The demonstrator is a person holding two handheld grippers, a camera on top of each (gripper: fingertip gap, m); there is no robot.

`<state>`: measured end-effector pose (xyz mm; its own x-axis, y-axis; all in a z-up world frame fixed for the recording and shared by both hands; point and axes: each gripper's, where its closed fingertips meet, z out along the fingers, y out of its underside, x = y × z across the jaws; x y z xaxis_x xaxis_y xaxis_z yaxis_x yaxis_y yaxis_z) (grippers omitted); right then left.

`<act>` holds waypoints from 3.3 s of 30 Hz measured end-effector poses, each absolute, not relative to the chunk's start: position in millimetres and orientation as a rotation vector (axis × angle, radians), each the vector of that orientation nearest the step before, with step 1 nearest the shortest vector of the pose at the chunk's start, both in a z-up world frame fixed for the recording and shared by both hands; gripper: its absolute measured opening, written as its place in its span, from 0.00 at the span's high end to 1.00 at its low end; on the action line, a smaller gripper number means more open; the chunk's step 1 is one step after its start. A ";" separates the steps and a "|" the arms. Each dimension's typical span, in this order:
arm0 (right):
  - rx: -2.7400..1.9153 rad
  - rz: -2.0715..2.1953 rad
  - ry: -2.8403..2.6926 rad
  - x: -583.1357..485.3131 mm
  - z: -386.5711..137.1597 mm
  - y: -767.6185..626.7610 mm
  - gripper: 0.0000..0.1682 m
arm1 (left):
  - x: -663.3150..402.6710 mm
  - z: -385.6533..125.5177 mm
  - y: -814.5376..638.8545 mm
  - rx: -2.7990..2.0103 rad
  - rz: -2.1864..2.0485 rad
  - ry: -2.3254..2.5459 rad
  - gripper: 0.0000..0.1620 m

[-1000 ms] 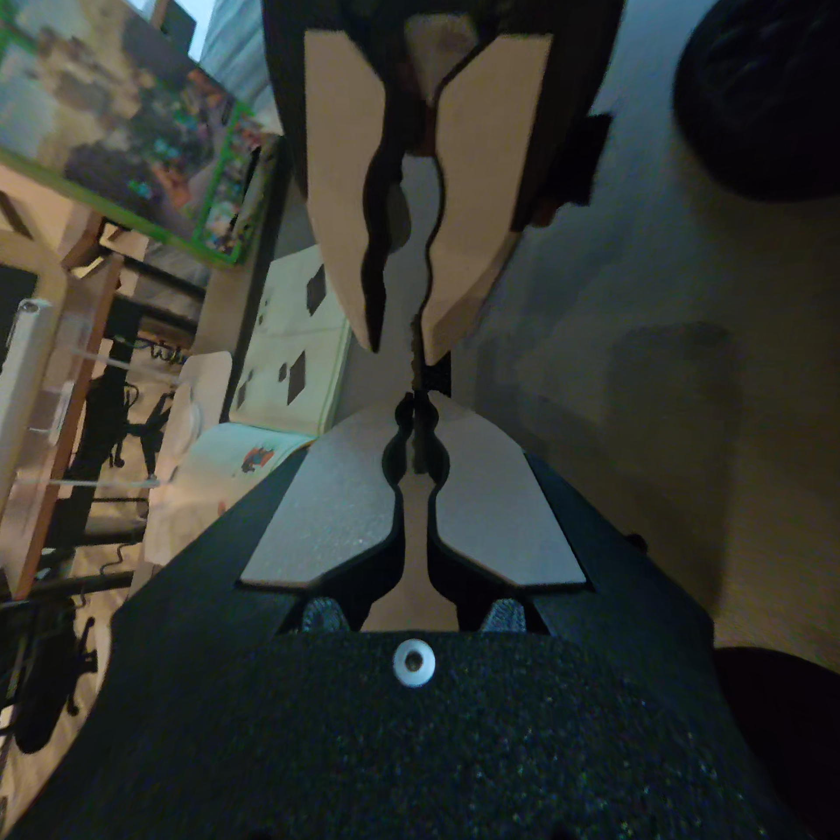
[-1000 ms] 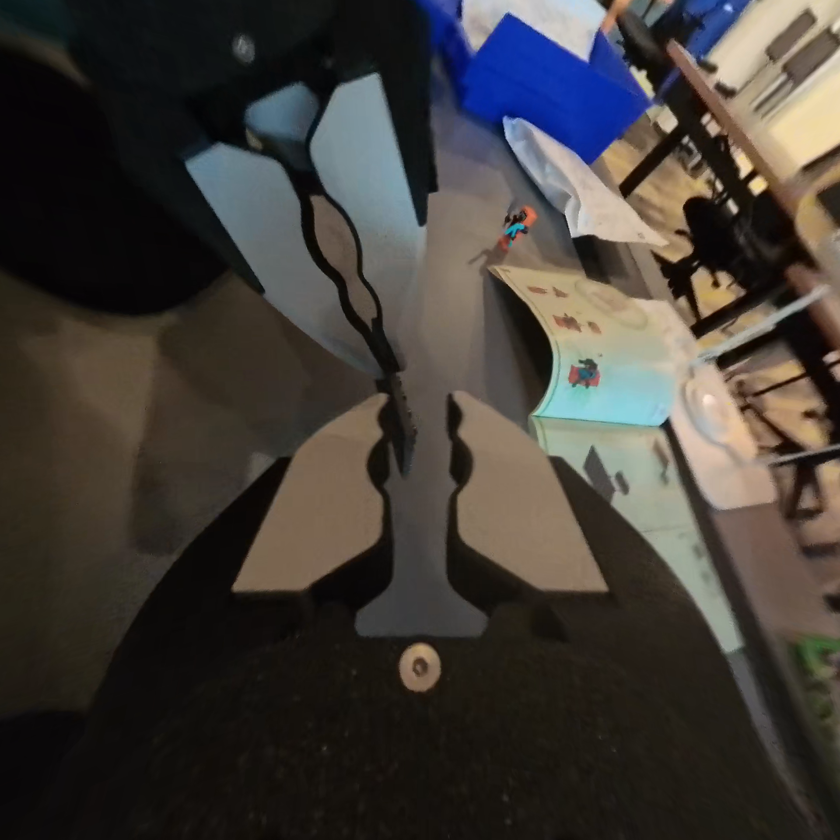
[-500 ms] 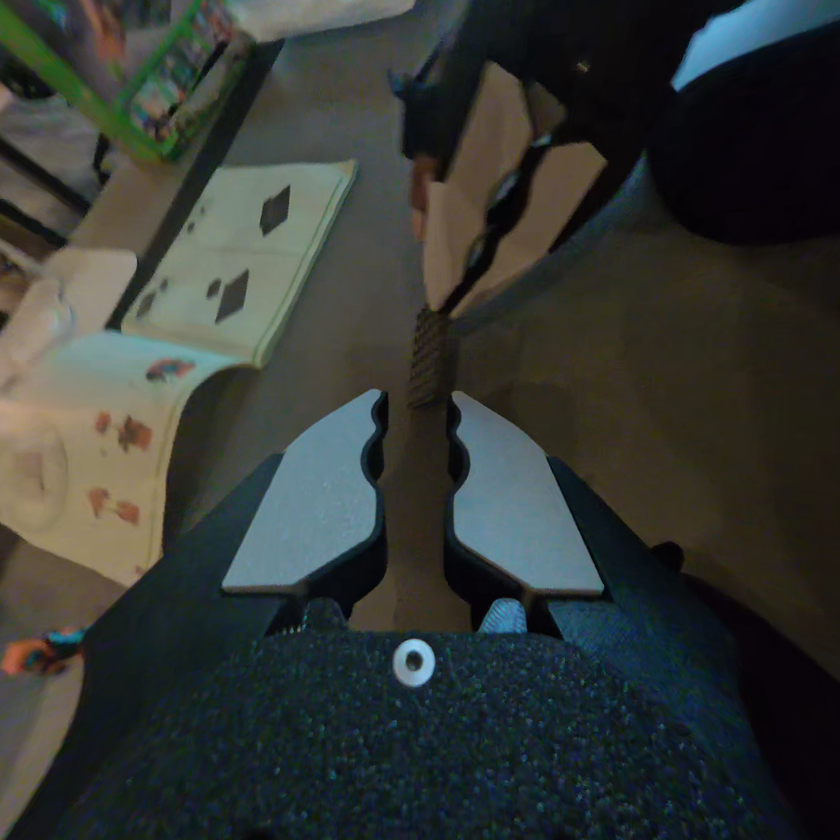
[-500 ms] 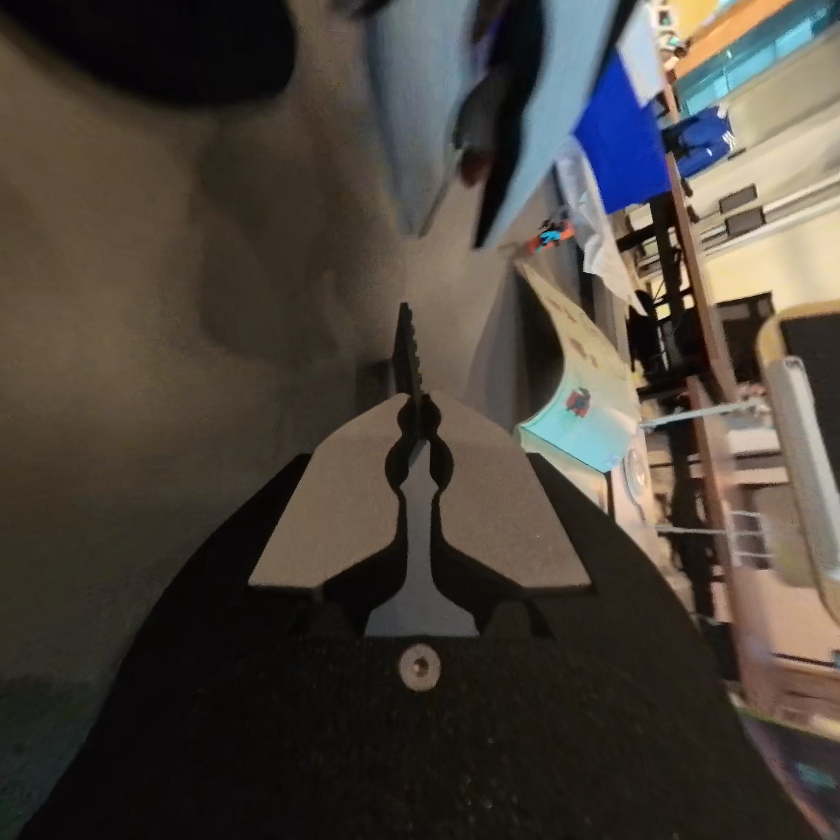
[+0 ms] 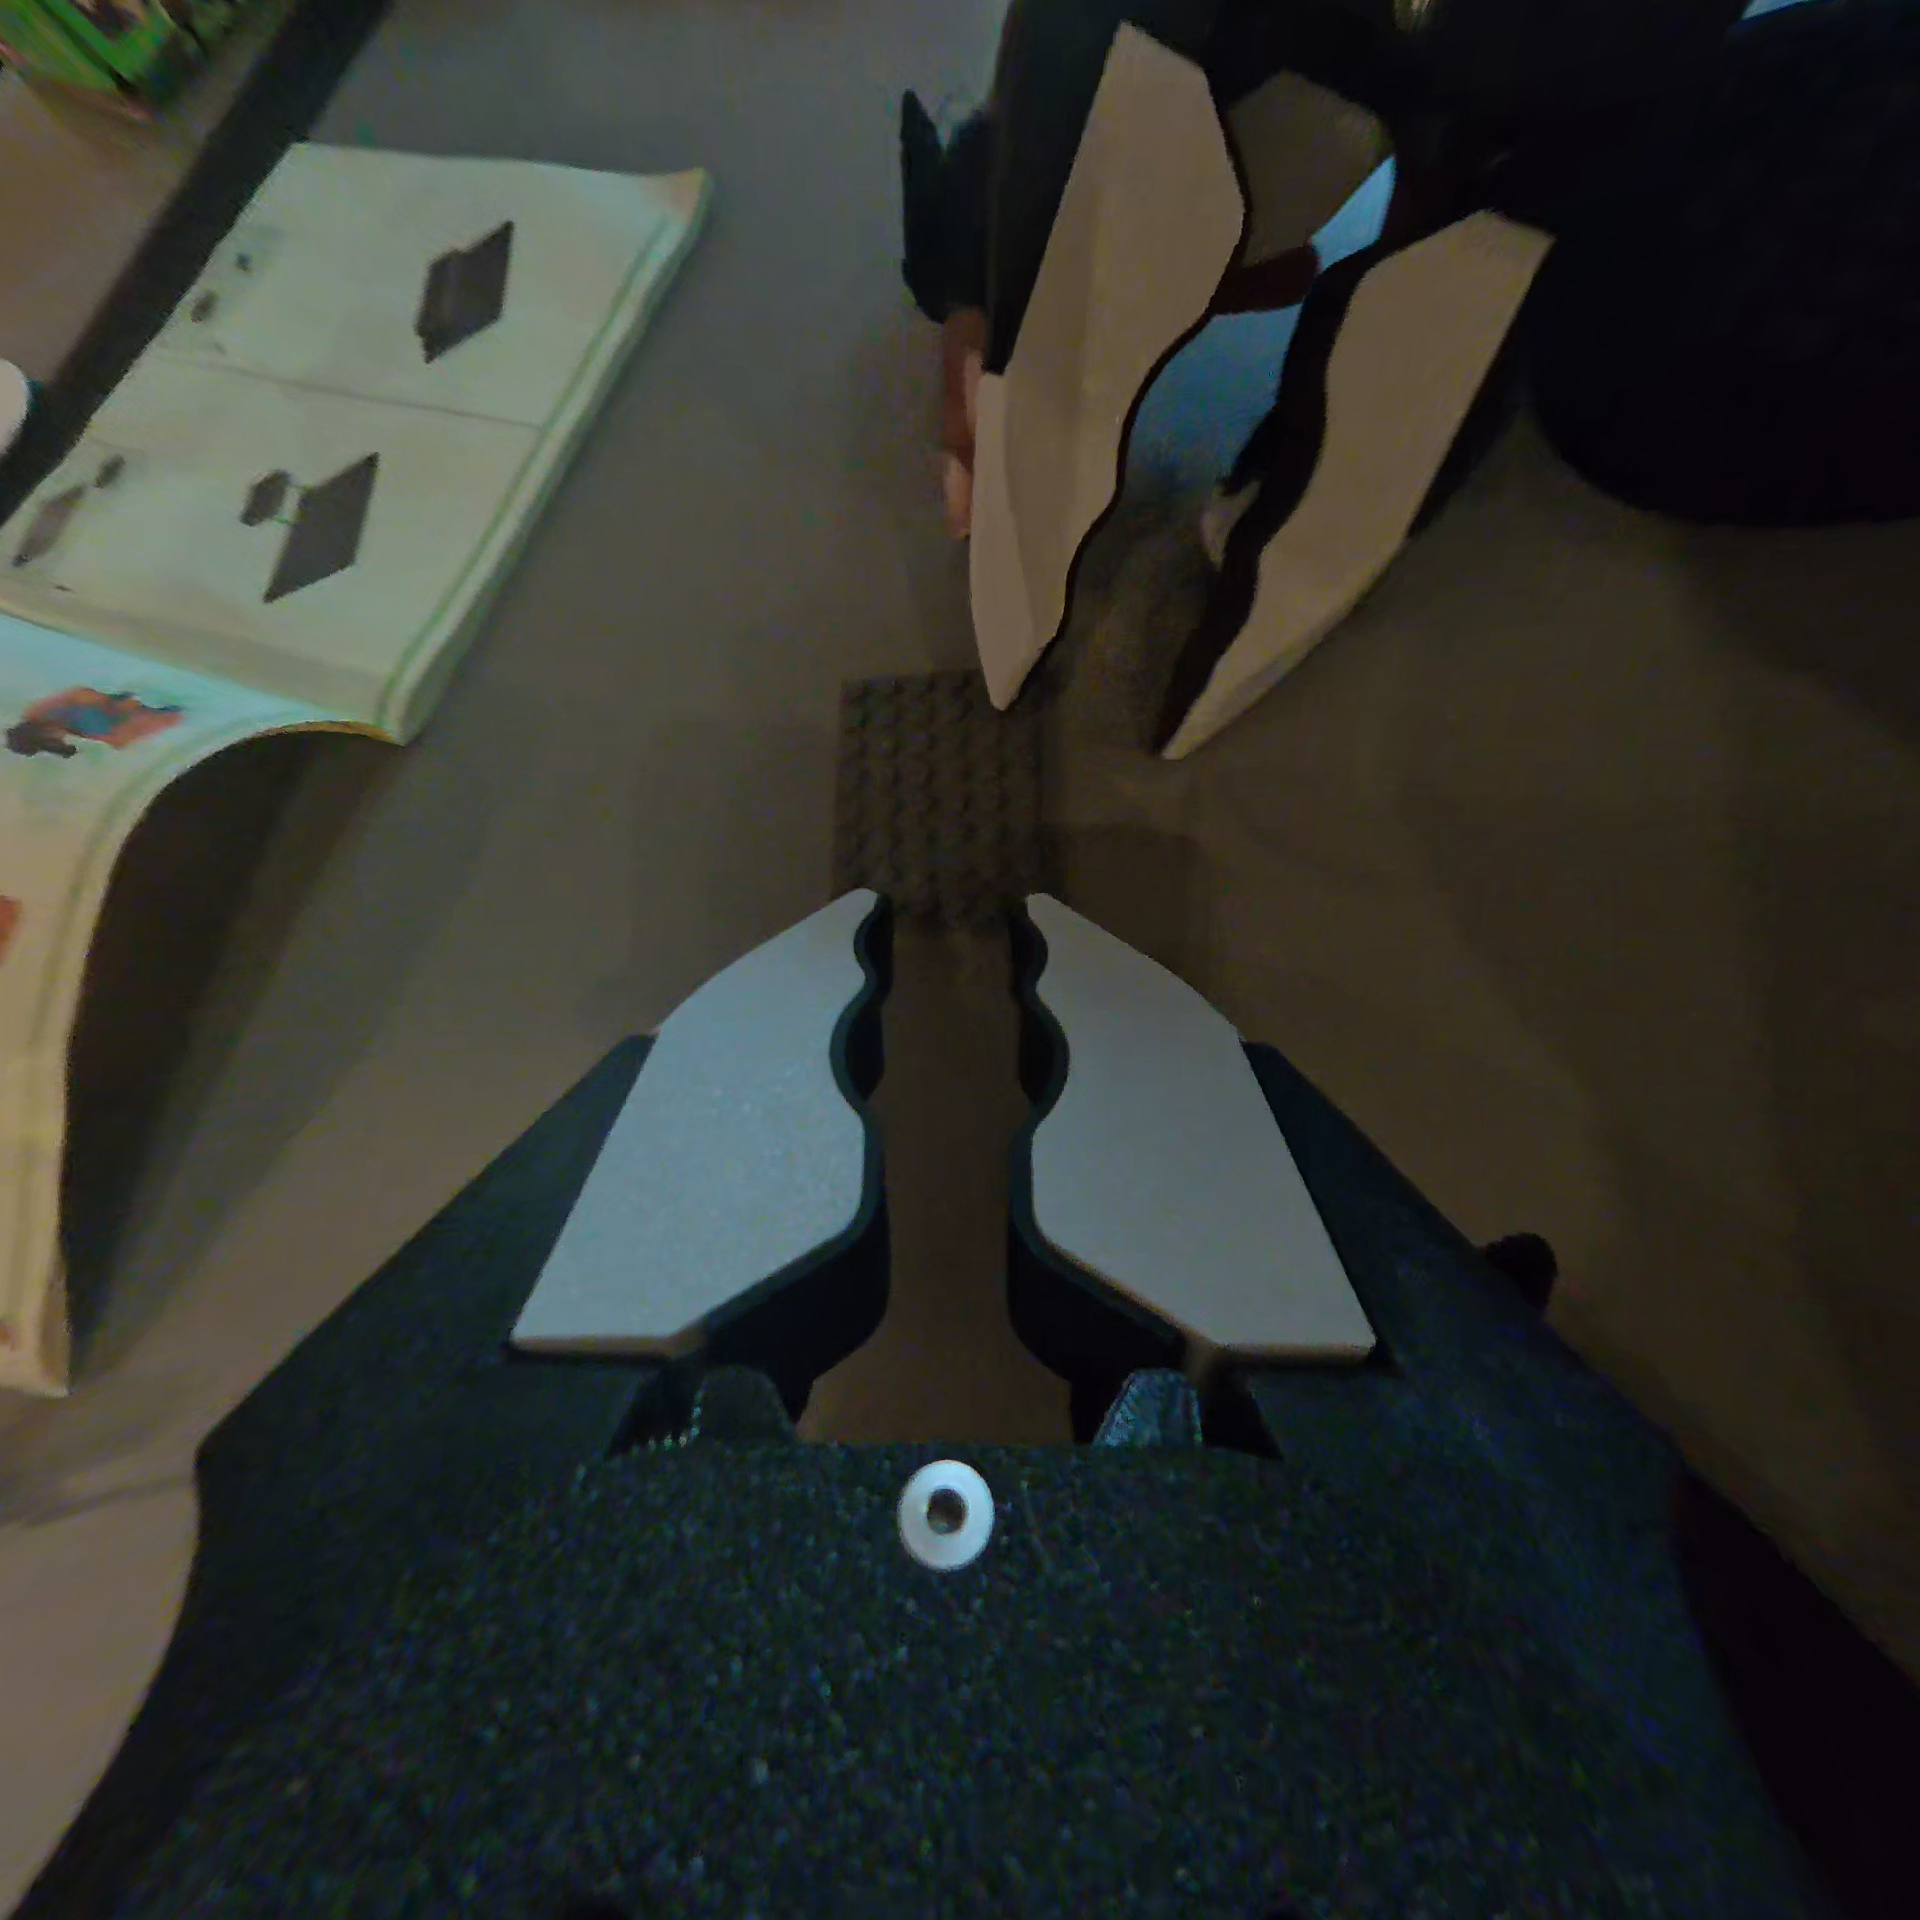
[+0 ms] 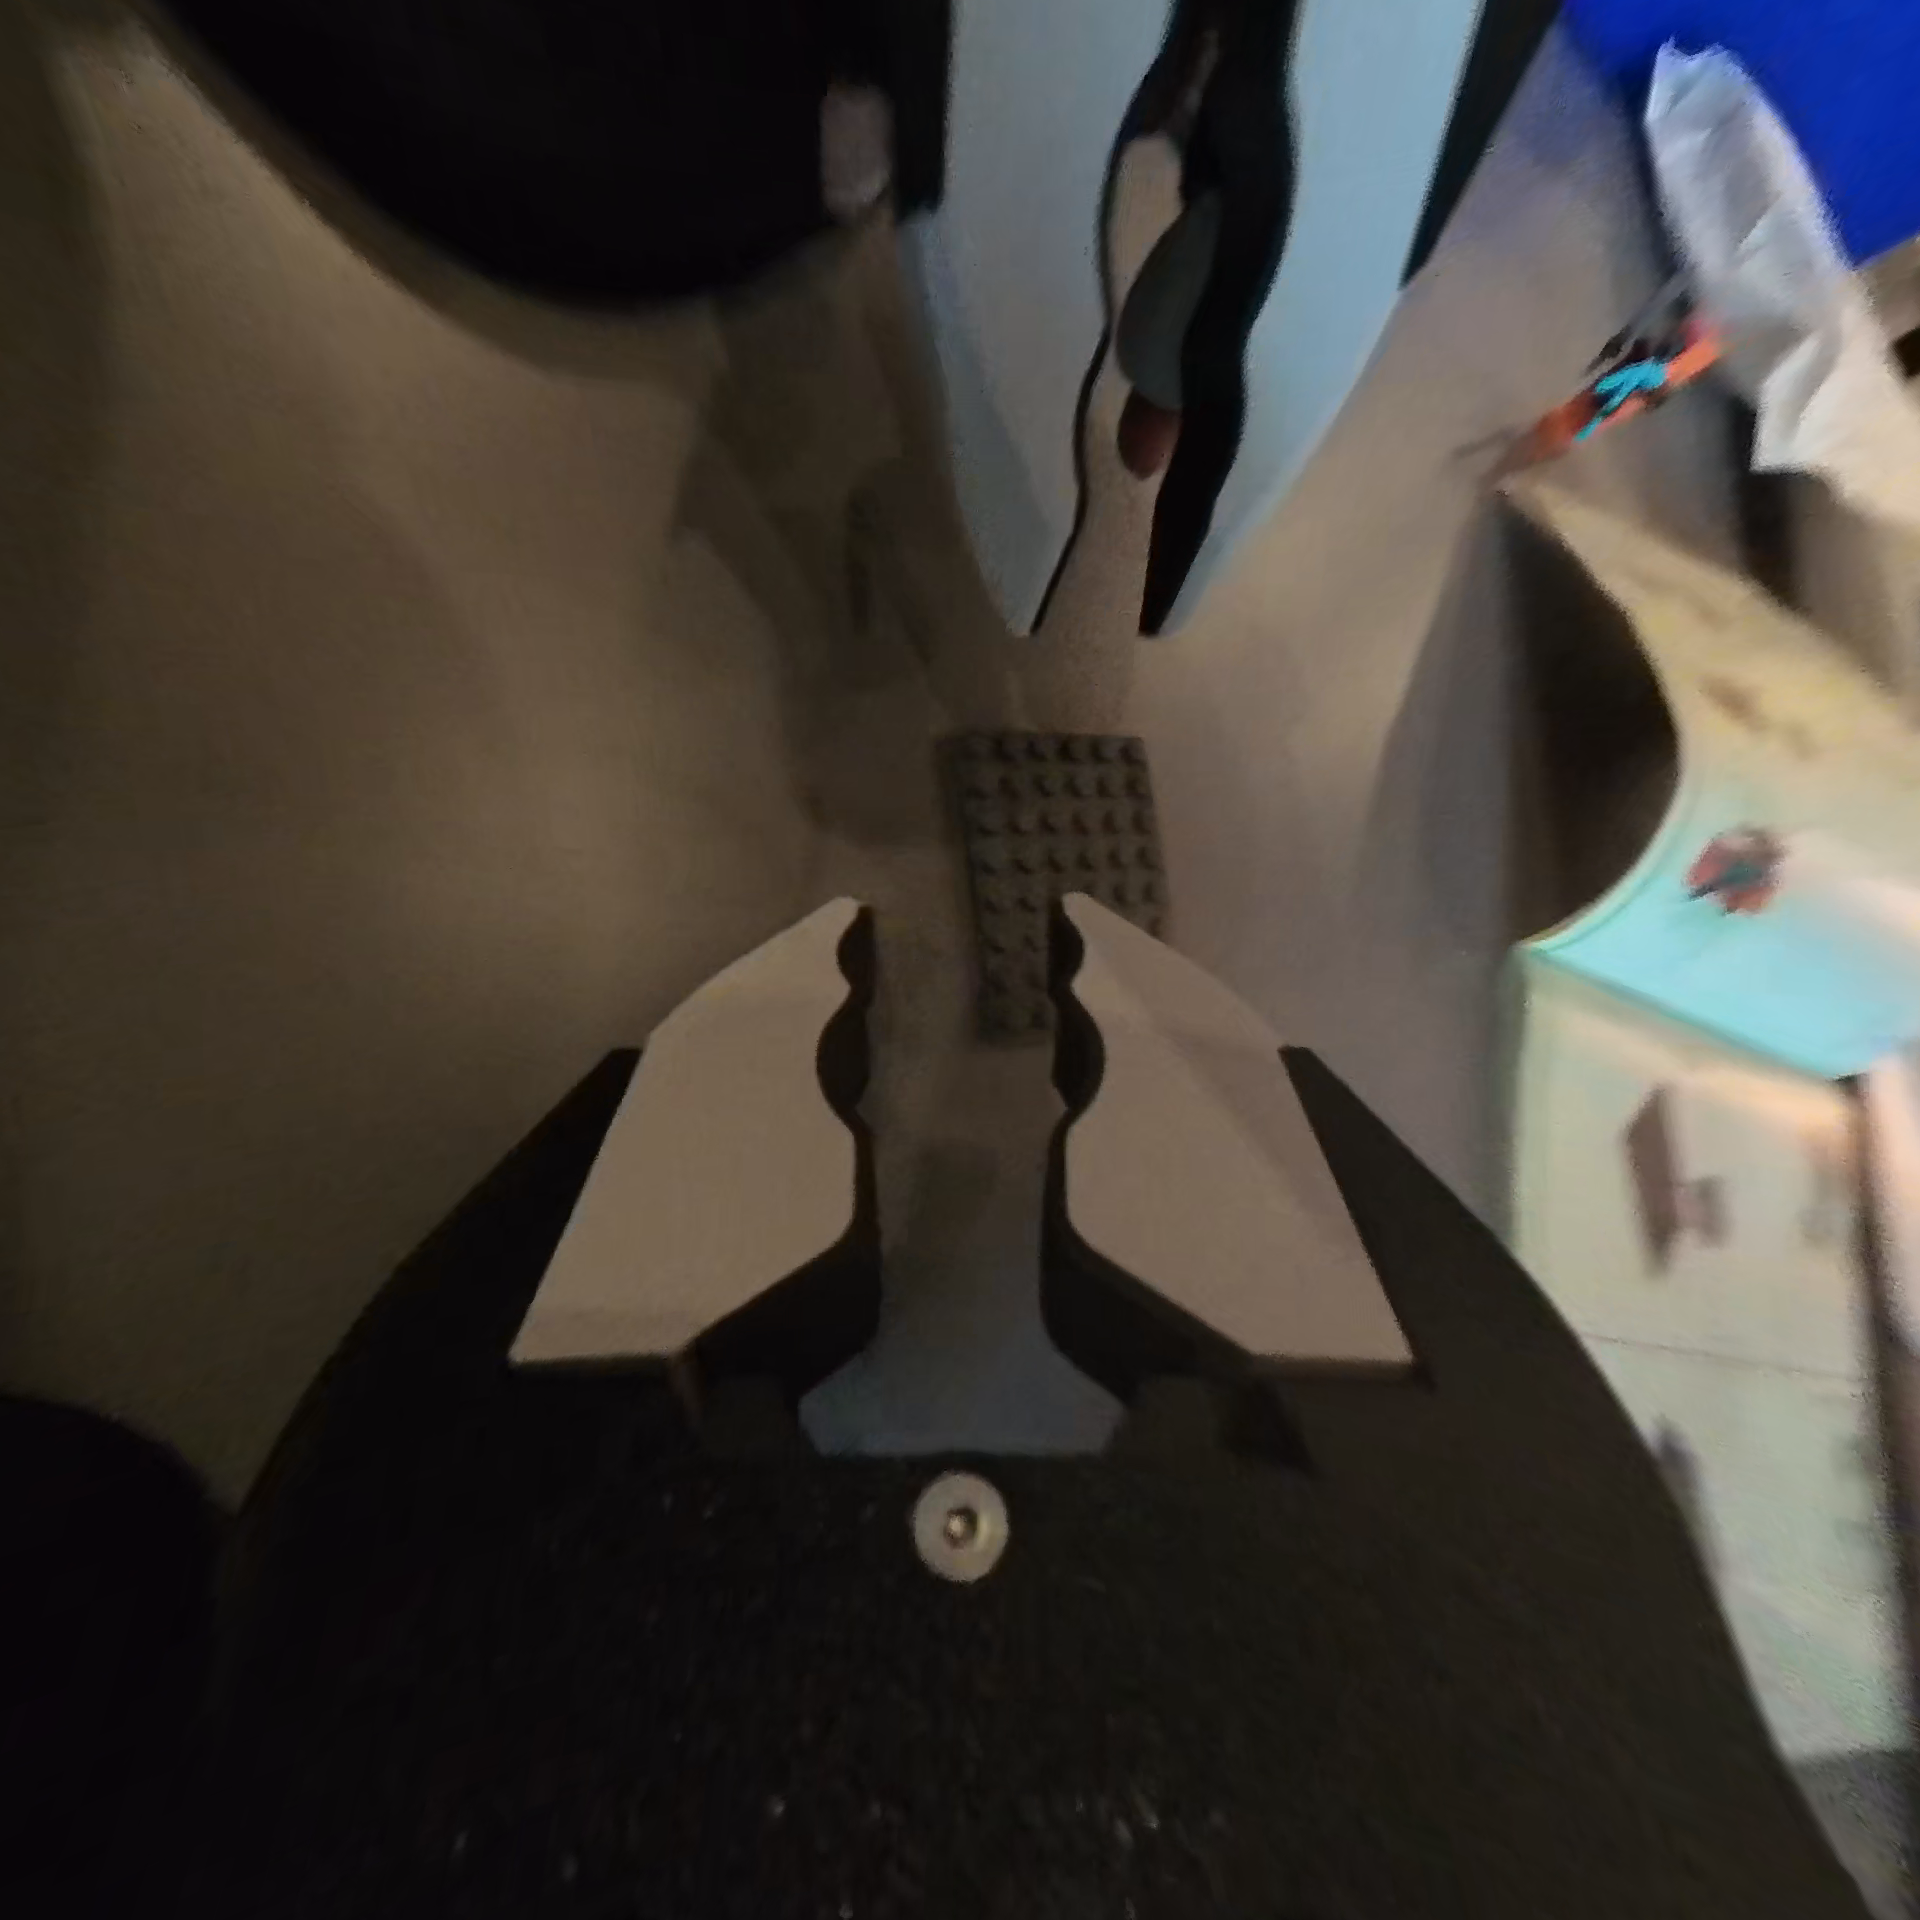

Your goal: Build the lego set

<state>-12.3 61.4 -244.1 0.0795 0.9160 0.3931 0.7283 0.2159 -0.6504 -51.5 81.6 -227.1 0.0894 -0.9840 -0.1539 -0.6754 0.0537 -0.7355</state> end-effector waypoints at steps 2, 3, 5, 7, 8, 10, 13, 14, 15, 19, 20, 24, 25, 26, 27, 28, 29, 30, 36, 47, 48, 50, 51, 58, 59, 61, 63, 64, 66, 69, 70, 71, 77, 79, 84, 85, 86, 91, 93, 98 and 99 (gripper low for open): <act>-1.611 0.385 -1.639 -11.9 -238.3 59.4 0.78 | -49.8 -228.8 81.5 -1.691 -0.573 1.657 0.86; -1.645 0.424 -1.622 -10.6 -236.2 60.4 0.76 | -49.0 -229.9 81.1 -1.698 -0.578 1.659 0.86; -1.709 0.485 -1.621 -5.5 -234.3 66.4 0.72 | -47.4 -232.9 80.5 -1.724 -0.589 1.658 0.84; -1.764 0.528 -1.649 0.0 -235.6 76.4 0.69 | -45.6 -235.8 83.0 -1.757 -0.582 1.640 0.80; -1.792 0.546 -1.676 2.5 -237.8 81.0 0.68 | -44.5 -237.5 83.9 -1.778 -0.582 1.632 0.77; -1.834 0.580 -1.749 4.6 -243.2 86.8 0.67 | -42.9 -242.7 85.5 -1.824 -0.572 1.634 0.70; -1.862 0.561 -1.869 5.1 -253.8 92.6 0.60 | -42.3 -253.2 88.3 -1.872 -0.538 1.666 0.62; -1.860 0.550 -1.899 3.8 -256.4 93.5 0.58 | -41.6 -255.4 89.1 -1.879 -0.532 1.670 0.60; -1.861 0.554 -1.920 1.8 -258.0 93.2 0.57 | -39.9 -255.1 89.2 -1.877 -0.544 1.667 0.60; -1.859 0.584 -1.919 -4.3 -258.0 94.6 0.63 | -36.7 -255.9 89.5 -1.872 -0.559 1.694 0.61; -1.868 0.595 -1.904 -4.3 -257.9 95.0 0.67 | -36.3 -256.1 87.9 -1.868 -0.573 1.713 0.64; -1.927 0.598 -1.803 -2.2 -257.5 95.2 0.71 | -35.0 -256.1 91.1 -1.838 -0.596 1.753 0.71; -1.952 0.587 -1.761 -2.1 -257.5 94.6 0.71 | -34.8 -256.0 92.1 -1.817 -0.606 1.780 0.72; -1.981 0.572 -1.715 -1.9 -257.5 93.6 0.71 | -34.6 -256.1 92.4 -1.796 -0.622 1.813 0.72; -2.009 0.554 -1.665 -1.6 -257.6 92.8 0.71 | -34.3 -256.1 93.3 -1.783 -0.634 1.840 0.72; -2.037 0.536 -1.610 -1.3 -257.5 91.9 0.71 | -33.7 -256.2 94.3 -1.764 -0.638 1.872 0.72; -2.058 0.518 -1.560 -1.0 -257.4 90.5 0.71 | -33.4 -256.3 94.9 -1.748 -0.639 1.906 0.72; -2.075 0.500 -1.518 -0.4 -257.2 88.7 0.71 | -33.1 -256.3 94.3 -1.728 -0.640 1.943 0.71; -2.123 0.456 -1.396 4.7 -256.9 79.8 0.71 | -27.3 -256.6 88.6 -1.654 -0.644 2.058 0.71; -2.104 0.517 -1.400 6.0 -258.0 79.7 0.71 | -26.1 -256.7 87.2 -1.663 -0.641 2.051 0.69; -2.101 0.519 -1.400 6.0 -257.9 79.8 0.71 | -26.1 -256.7 87.3 -1.663 -0.642 2.048 0.69; -2.091 0.532 -1.396 5.8 -257.1 79.4 0.71 | -26.8 -256.5 85.7 -1.667 -0.660 2.048 0.67; -2.082 0.542 -1.386 5.5 -255.3 79.6 0.69 | -27.6 -256.2 84.0 -1.675 -0.676 2.049 0.66; -1.986 0.576 -1.231 9.2 -221.5 82.5 0.62 | -35.8 -236.8 82.0 -1.666 -0.748 1.911 0.66; -1.979 0.568 -1.201 11.4 -217.1 82.5 0.62 | -37.6 -232.3 81.5 -1.667 -0.769 1.876 0.66; -1.961 0.557 -1.133 15.0 -209.2 82.6 0.65 | -41.4 -223.1 82.7 -1.656 -0.788 1.798 0.69; -1.923 0.560 -1.061 16.5 -201.7 82.4 0.76 | -44.9 -210.1 84.8 -1.631 -0.814 1.693 0.76; -1.903 0.569 -1.027 16.7 -199.0 81.8 0.83 | -47.0 -203.1 86.8 -1.623 -0.826 1.628 0.82; -1.873 0.579 -0.950 18.2 -195.3 82.9 0.98 | -51.6 -188.1 92.3 -1.603 -0.850 1.477 0.86; -1.847 0.551 -0.872 22.2 -193.2 88.0 1.00 | -61.9 -174.4 102.1 -1.584 -0.807 1.311 0.93; -1.835 0.535 -0.858 23.6 -192.0 89.8 1.00 | -66.3 -169.8 105.3 -1.581 -0.782 1.262 0.95; -1.829 0.523 -0.847 24.7 -191.4 91.2 1.00 | -71.5 -165.3 108.7 -1.590 -0.765 1.207 0.98; -1.818 0.468 -0.779 34.5 -192.2 99.6 1.00 | -126.9 -143.5 130.6 -1.647 -0.606 0.887 1.00; -1.808 0.442 -0.768 36.4 -191.5 101.0 1.00 | -150.3 -137.3 133.7 -1.667 -0.586 0.786 1.00; -1.778 0.372 -0.824 33.3 -194.0 99.8 1.00 | -239.1 -117.1 142.2 -1.707 -0.421 0.533 1.00; -1.773 0.373 -0.836 31.3 -194.7 99.1 1.00 | -262.0 -111.5 144.2 -1.717 -0.367 0.490 1.00; -1.771 0.370 -0.843 30.0 -195.3 99.2 1.00 | -284.8 -105.5 145.9 -1.730 -0.313 0.461 1.00; -1.777 0.388 -0.869 26.3 -199.4 98.3 1.00 | -377.2 -85.9 163.0 -1.865 -0.060 0.511 1.00; -1.777 0.384 -0.877 26.4 -200.5 97.2 1.00 | -404.6 -88.1 176.5 -1.948 0.014 0.568 0.96; -1.783 0.376 -0.891 27.4 -202.9 95.0 1.00 | -436.9 -117.0 209.5 -2.178 -0.025 0.732 0.91; -1.784 0.379 -0.890 27.6 -203.1 94.8 1.00 | -439.1 -127.6 214.2 -2.236 -0.052 0.767 0.90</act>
<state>27.6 94.8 -203.1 0.6721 0.7238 0.1560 0.3886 -0.1655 -0.9064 -439.1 214.2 -127.6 0.8190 -0.5409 -0.1915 -0.5098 -0.5328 -0.6755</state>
